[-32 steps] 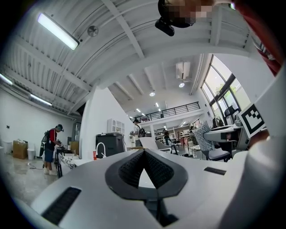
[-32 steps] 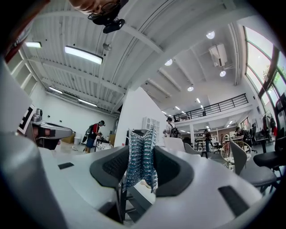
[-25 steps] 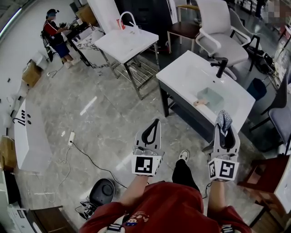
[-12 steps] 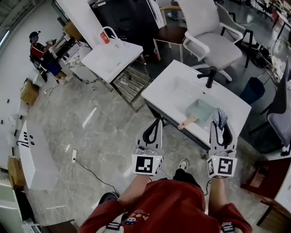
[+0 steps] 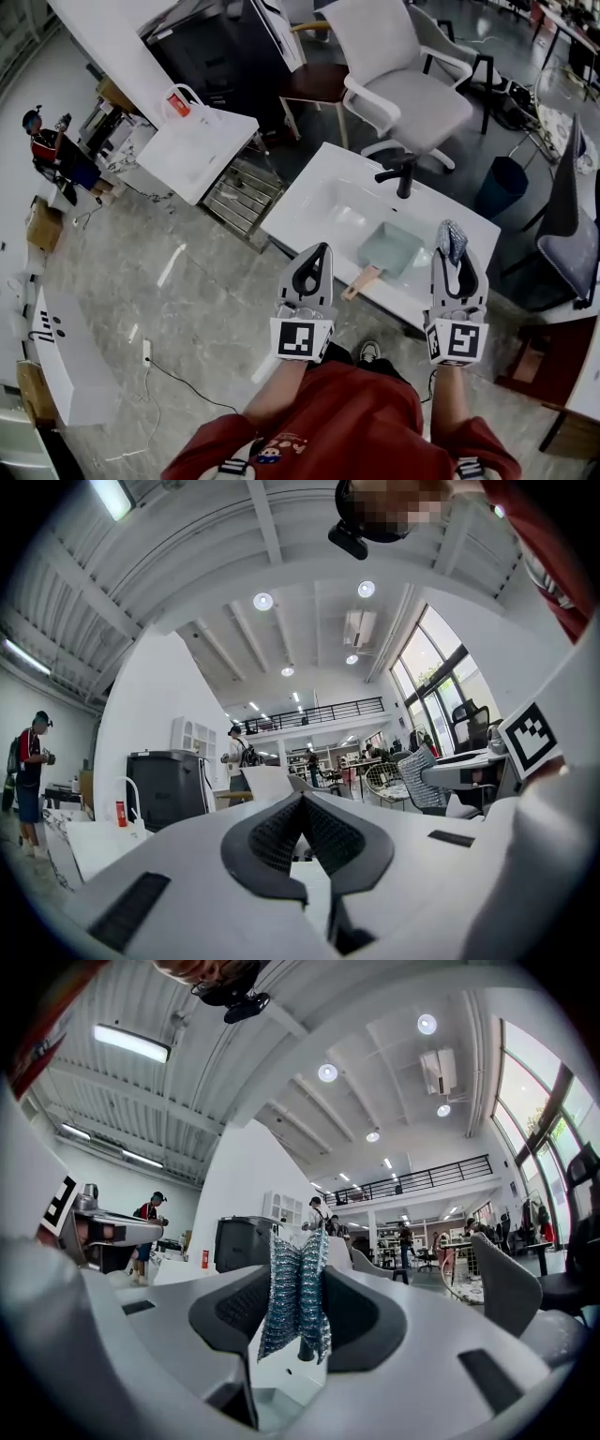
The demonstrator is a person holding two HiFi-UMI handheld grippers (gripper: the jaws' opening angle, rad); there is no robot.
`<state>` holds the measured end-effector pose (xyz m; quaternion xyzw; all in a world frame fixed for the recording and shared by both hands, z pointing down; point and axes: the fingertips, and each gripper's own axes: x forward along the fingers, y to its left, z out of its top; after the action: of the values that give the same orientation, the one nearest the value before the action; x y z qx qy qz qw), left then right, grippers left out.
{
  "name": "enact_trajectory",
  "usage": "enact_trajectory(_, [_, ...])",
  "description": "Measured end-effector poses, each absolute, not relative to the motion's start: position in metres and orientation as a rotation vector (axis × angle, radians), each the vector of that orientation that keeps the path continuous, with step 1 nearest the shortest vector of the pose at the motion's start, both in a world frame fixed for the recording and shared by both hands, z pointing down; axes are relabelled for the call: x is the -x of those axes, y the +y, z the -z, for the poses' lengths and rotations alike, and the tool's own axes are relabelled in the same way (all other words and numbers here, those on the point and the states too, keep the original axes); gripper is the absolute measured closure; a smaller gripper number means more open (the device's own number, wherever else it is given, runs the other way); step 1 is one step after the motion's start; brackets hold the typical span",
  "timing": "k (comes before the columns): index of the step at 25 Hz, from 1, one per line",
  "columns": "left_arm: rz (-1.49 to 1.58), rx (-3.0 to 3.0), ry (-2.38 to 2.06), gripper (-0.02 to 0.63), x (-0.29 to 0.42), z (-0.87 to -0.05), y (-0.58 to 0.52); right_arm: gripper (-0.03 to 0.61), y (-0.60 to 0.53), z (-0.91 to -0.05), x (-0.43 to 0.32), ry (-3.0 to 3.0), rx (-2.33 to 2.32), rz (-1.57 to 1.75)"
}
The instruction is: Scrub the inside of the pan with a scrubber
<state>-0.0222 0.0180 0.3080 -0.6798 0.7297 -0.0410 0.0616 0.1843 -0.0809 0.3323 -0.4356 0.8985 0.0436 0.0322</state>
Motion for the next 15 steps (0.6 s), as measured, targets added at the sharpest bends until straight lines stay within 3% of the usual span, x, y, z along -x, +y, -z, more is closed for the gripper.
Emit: enact_trajectory(15, [0.08, 2.346, 1.983, 0.603, 0.084, -0.32, -0.101, 0.402, -0.145, -0.326, -0.127, 2.701, 1.663, -0.135])
